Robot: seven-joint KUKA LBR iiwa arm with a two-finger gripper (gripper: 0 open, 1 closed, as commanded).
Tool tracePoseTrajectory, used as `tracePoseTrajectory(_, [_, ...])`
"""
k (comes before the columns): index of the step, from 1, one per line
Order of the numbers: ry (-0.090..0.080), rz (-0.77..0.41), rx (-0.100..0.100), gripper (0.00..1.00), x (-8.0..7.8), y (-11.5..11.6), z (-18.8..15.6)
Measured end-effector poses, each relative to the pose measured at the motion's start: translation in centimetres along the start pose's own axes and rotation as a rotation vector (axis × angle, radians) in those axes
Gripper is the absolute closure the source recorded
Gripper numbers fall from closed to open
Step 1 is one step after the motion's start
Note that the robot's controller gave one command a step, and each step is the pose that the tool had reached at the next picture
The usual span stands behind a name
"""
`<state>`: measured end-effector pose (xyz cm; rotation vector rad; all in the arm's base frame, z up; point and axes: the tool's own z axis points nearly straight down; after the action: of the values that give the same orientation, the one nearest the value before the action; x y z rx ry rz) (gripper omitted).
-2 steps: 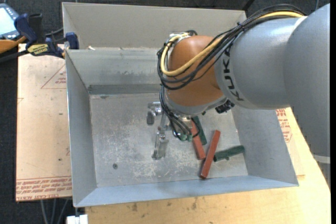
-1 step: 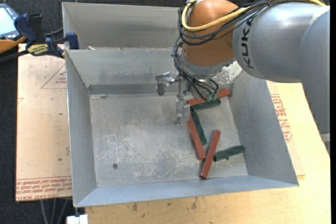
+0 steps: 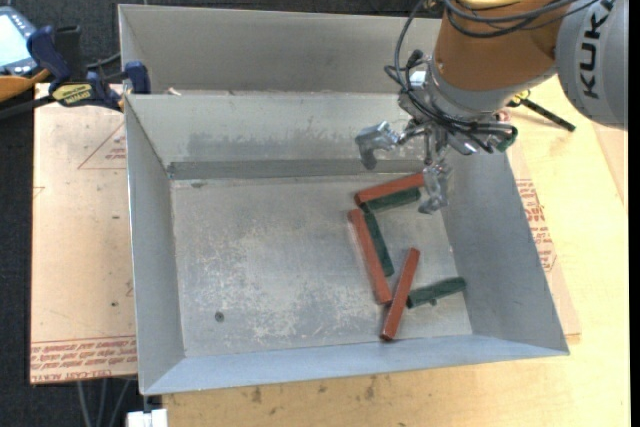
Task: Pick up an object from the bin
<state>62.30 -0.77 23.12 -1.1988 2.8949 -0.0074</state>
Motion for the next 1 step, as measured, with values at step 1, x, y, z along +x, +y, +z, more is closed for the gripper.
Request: tracePoseTrajectory(1, [0.005, -0.388, -0.011, 0.0, 3.78, 2.91, 16.24])
